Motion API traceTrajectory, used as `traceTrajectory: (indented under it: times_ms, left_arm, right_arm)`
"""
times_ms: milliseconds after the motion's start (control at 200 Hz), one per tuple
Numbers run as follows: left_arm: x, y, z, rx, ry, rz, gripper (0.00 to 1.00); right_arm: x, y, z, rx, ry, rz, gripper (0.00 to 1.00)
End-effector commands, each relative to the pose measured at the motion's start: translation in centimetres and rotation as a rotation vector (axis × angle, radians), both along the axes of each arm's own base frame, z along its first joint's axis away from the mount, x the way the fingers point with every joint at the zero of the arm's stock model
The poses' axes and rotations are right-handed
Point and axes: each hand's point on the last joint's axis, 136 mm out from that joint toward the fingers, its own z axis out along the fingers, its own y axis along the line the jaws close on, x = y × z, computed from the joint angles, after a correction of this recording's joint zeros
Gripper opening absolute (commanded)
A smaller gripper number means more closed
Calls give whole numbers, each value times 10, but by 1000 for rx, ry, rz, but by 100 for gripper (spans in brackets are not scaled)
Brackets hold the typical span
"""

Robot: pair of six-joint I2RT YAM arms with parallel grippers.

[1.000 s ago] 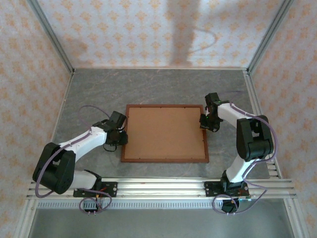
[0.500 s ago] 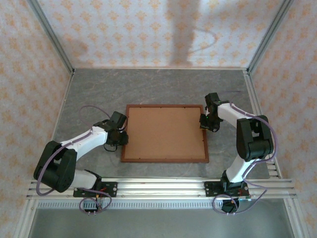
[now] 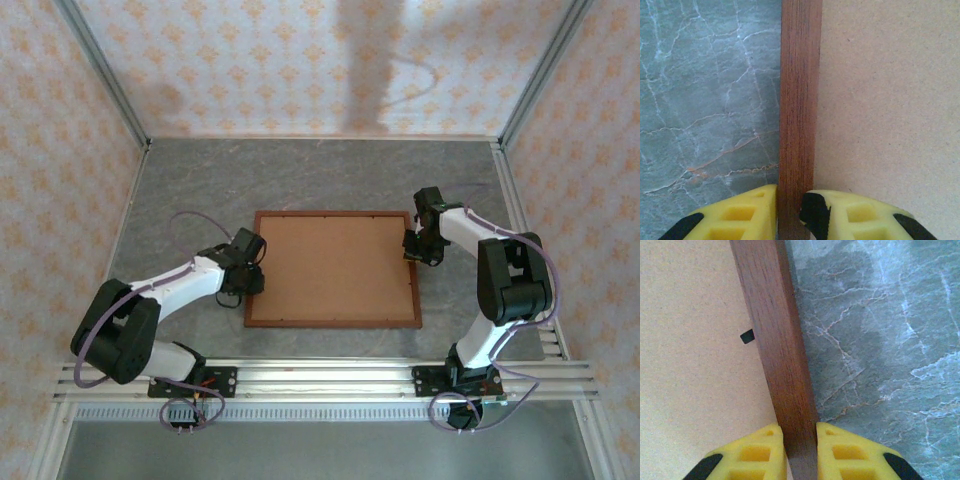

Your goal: Put the photo into the frame

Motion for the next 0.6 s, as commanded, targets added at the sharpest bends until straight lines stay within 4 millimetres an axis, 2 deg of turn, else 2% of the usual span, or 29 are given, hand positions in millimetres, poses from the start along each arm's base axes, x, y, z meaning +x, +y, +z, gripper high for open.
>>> traceTrajectory:
  times_ms: [0,596]
  left_arm:
    - [-22,-12,-29,-17,95,-33,29]
    - [-28,-21,-34,8,98,-71,30]
  right_arm:
    - [13,3,0,11,-31,-9,18]
    - [11,3,-3,13,-26,-7,18]
